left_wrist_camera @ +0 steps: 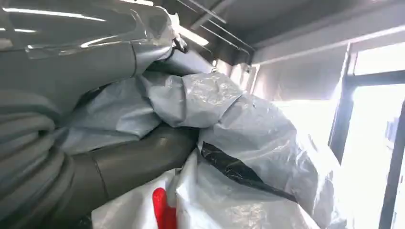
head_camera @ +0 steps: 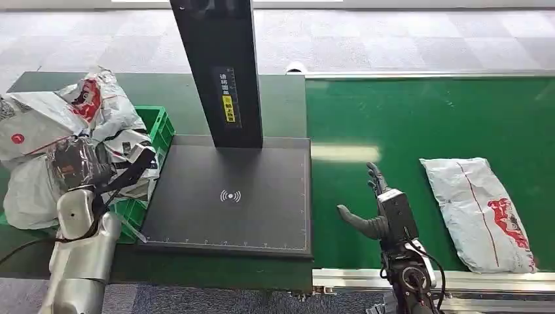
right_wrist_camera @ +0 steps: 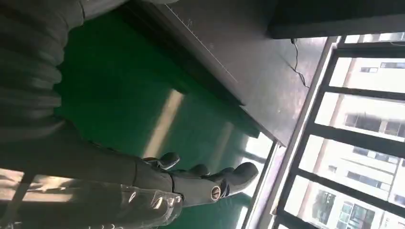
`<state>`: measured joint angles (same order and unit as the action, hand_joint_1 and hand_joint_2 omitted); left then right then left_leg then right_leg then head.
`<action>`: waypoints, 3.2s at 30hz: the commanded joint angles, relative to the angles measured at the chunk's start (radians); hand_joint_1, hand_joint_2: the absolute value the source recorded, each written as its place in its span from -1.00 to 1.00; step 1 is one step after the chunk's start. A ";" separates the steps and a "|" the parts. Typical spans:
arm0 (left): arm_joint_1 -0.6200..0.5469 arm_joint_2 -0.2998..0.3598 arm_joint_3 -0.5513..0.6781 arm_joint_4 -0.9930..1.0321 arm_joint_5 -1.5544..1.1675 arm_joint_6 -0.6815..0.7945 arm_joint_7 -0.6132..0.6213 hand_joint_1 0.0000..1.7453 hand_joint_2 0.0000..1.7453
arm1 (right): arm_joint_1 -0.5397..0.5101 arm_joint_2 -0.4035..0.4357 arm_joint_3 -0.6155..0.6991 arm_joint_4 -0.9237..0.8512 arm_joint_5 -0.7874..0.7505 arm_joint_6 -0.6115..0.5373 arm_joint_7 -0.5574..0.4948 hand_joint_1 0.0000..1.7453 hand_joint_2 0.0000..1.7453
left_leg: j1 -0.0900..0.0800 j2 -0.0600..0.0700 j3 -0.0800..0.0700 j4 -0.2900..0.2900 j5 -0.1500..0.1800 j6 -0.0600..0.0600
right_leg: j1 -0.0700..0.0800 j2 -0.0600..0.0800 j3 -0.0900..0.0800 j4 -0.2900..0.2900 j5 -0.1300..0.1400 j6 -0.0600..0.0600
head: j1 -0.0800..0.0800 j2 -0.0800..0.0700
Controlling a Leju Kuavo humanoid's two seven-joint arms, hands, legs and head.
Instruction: Moved the parcel from conveyor to table for the left to box.
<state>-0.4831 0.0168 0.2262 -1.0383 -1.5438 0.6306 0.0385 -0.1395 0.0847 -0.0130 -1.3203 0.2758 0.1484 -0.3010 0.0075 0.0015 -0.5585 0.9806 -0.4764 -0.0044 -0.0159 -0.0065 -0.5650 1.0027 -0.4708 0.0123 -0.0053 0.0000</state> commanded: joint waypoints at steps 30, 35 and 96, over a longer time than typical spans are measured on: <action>-0.019 0.142 0.041 -0.114 -0.027 0.068 0.066 1.00 1.00 | -0.091 -0.051 0.145 0.145 -0.009 -0.032 -0.004 -1.00 1.00 | 0.002 0.000 -0.001 0.000 0.000 0.000 | 0.002 0.002 -0.001 -0.001 0.001 -0.001 | 0.000 0.000; -0.019 0.271 -0.232 -0.045 -0.027 0.068 0.354 0.10 -1.00 | -0.081 -0.056 0.148 0.129 -0.021 -0.034 0.002 -1.00 1.00 | 0.003 -0.001 -0.002 0.000 0.001 -0.001 | 0.003 0.000 -0.002 0.000 0.000 -0.001 | 0.000 0.000; 0.138 -0.010 -0.460 -0.379 1.390 -0.069 -0.737 -1.00 -1.00 | -0.039 -0.088 0.146 0.108 -0.022 -0.053 -0.022 -1.00 1.00 | 0.002 -0.004 -0.004 -0.001 0.002 -0.002 | 0.002 -0.002 -0.004 -0.001 0.002 -0.003 | 0.000 0.000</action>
